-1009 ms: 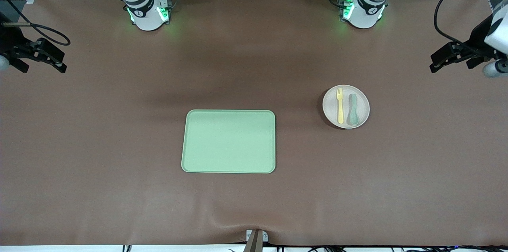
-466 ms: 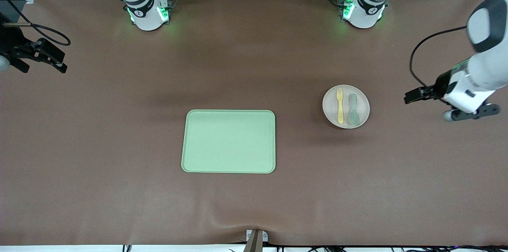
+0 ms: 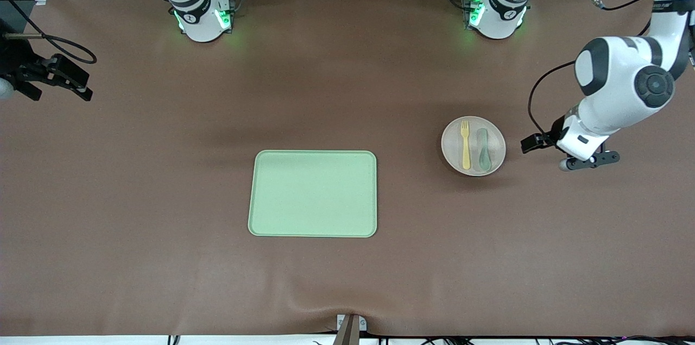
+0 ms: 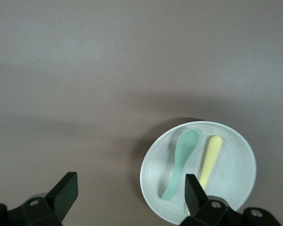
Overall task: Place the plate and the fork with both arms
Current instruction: 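Reach the left gripper to the white plate rim and grasp it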
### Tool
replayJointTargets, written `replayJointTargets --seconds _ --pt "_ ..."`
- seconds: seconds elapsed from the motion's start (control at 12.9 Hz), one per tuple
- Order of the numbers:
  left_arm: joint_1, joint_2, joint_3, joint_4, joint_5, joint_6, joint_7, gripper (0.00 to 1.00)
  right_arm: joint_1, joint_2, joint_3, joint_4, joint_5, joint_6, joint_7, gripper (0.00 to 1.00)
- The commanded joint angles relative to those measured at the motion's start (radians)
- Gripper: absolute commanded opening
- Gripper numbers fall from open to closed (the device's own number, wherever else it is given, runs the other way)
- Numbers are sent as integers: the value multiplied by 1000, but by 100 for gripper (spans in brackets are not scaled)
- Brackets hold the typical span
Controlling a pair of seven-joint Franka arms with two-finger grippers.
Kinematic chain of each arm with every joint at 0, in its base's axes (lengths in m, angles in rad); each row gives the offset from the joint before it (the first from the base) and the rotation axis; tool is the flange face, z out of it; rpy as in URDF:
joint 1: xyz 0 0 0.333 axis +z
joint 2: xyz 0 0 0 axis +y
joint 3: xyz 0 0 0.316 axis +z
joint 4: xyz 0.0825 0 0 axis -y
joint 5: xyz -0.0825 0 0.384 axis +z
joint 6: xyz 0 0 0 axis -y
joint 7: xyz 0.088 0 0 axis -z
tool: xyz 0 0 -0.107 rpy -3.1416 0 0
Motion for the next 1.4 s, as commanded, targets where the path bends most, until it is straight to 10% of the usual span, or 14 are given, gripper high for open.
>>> replayJointTargets --seconds 0.0,1.32 --pt "1 30 -6 -52 -19 88 12 88 -9 7 0 14 20 -18 -9 100" --pt "46 193 -26 -108 -227 214 246 50 -9 9 0 15 20 -19 -7 100"
